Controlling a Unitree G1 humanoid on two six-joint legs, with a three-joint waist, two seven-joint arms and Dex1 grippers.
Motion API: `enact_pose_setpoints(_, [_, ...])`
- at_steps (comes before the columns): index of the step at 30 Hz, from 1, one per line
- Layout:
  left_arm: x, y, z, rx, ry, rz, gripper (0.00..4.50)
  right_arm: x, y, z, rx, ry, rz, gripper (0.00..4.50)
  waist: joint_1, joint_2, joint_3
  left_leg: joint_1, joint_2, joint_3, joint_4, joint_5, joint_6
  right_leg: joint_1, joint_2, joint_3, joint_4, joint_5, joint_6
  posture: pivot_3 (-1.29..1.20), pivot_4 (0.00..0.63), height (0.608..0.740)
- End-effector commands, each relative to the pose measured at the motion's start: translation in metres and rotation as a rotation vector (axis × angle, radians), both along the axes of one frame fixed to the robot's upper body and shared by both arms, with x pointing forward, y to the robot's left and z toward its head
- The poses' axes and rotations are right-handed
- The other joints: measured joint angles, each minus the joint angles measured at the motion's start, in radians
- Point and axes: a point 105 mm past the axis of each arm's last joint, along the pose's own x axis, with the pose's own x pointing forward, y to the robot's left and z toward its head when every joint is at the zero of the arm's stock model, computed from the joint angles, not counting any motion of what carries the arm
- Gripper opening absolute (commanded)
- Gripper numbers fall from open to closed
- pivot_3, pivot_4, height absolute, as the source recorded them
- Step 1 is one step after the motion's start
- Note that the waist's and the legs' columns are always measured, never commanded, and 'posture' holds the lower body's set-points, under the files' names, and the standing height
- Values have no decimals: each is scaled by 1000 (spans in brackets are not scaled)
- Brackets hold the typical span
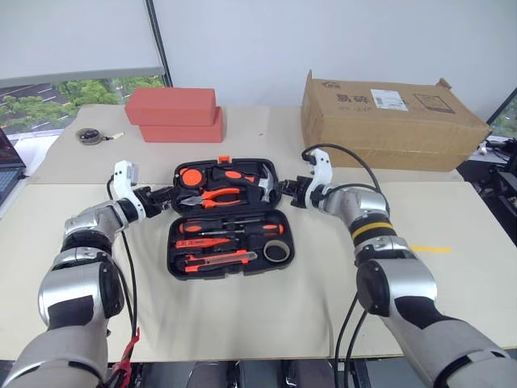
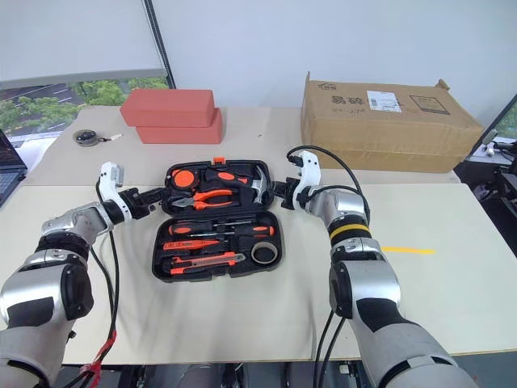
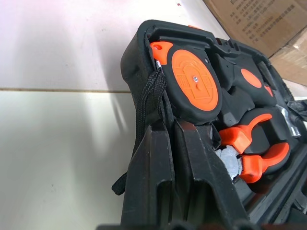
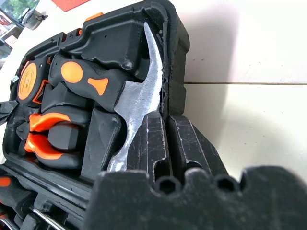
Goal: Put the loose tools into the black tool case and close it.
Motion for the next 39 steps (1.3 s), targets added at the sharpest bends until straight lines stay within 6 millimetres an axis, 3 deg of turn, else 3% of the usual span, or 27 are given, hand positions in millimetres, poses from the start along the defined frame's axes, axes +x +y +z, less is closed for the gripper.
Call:
enact_pose_setpoints(1, [-7, -9, 9, -33, -44, -110, 8, 3, -17, 29, 9, -117, -24, 0, 2, 0, 0, 0, 0, 0, 0, 0, 0, 0, 0, 0, 0, 0, 0, 0, 150, 712])
enact_pose_setpoints(9, [-9, -32, 35, 36, -214, -264, 8, -12, -34, 54, 45, -317, 23, 0, 9, 0, 0, -3, -1, 0, 0, 0, 0, 0, 0, -1, 0, 0, 0, 0, 150, 712])
enact_pose_setpoints(13, [-6, -43, 47, 159, -326, -303, 8, -27, -44, 62, 52, -450, 105, 0, 9, 0, 0, -4, -2, 0, 0, 0, 1, -2, 0, 0, -1, 0, 1, 0, 150, 712])
enact_pose_setpoints(20, [-19, -56, 45, 407, -553, -412, 8, -55, -52, 49, -55, -650, 262, 0, -1, 0, 0, -3, -1, 1, 0, 0, 1, -4, 0, 0, -1, 0, 1, 0, 150, 712])
enact_pose_setpoints(26, [-23, -55, 49, 520, -713, -366, 8, -72, -54, 38, -136, -822, 337, 0, 3, 0, 0, -1, 0, 1, 0, 0, 0, -2, 0, 1, -1, 0, 2, 0, 150, 712])
enact_pose_setpoints(32, [-45, -56, 32, 730, -872, -446, 8, -87, -60, 21, -243, -930, 408, 0, 2, 0, 0, 2, 1, 1, 1, 1, -1, 0, 0, 2, 0, -3, 6, 0, 150, 712])
enact_pose_setpoints(36, [-61, -56, 24, 842, -985, -486, 8, -98, -68, 9, -420, -1031, 493, 0, 5, 0, 0, 6, 2, 1, 1, 0, 0, 5, 0, 1, -1, -3, 6, 0, 150, 712])
enact_pose_setpoints(39, [-69, -53, 21, 908, -1034, -512, 940, -103, -76, 1, -553, -1082, 570, 0, 10, 0, 0, 12, 2, 1, 0, -7, 0, 12, -2, 1, -2, -3, 6, 0, 150, 712])
